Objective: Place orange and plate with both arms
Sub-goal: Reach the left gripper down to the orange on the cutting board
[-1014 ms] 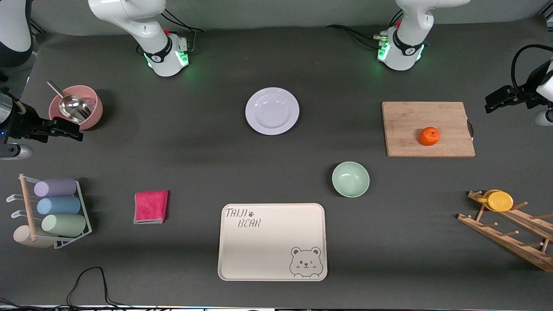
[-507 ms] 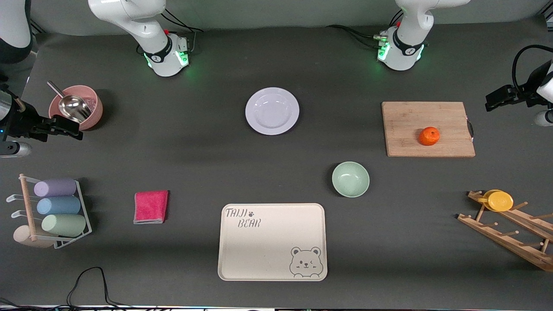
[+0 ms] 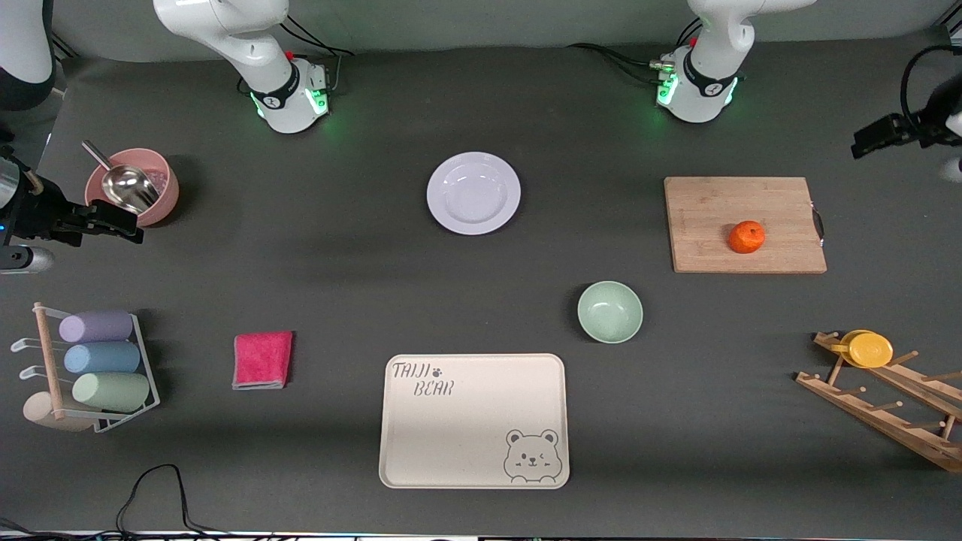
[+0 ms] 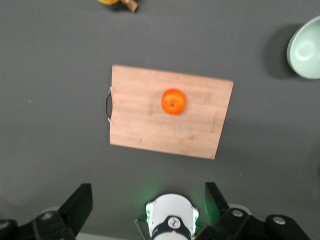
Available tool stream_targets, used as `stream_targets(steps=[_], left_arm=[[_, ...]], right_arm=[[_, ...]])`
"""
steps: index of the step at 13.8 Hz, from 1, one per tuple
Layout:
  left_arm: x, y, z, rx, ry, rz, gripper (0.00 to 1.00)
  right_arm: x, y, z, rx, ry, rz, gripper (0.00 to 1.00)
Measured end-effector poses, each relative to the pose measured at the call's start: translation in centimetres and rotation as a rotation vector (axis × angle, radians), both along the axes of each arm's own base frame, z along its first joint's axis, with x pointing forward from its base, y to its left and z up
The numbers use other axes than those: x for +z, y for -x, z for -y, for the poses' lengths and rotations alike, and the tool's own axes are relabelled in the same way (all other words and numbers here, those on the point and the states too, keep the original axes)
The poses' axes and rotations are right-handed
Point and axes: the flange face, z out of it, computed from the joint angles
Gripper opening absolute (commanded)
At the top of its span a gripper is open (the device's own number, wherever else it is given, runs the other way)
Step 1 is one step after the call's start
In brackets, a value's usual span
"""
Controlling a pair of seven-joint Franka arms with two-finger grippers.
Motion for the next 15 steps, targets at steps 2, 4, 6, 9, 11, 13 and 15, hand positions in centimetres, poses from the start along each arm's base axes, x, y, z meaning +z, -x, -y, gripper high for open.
stream_targets(steps=[2,4,6,9,11,13,15], left_arm=[[-1.2,2.9,-0.2,0.007,0.007,0.002,1.00],[-3.5,4.6,-0.2,0.007,0.012,0.012,1.00],[-6.9,5.3,-0.3,0.006,0.014,0.016,1.00],[-14.0,5.6,-0.4,0.004,0.016,0.047,1.00],[-19.1,5.8,-0.2,-0.004,0.016,0.082,1.00],[-23.6,5.5,-0.1,-0.008,0.018,0.085,1.00],[-27.2,4.8,-0.1,-0.011,0.020,0.073,1.00]], right_arm=[[0.0,0.0,0.0,0.000,0.000,0.000,1.00],[0.0,0.0,0.0,0.000,0.000,0.000,1.00],[0.0,0.0,0.0,0.000,0.000,-0.001,1.00],[-0.1,0.0,0.0,0.000,0.000,-0.001,1.00],[-0.1,0.0,0.0,0.000,0.000,-0.002,1.00],[-0.1,0.0,0.0,-0.001,0.000,-0.002,1.00],[-0.1,0.0,0.1,-0.001,0.000,-0.002,1.00]])
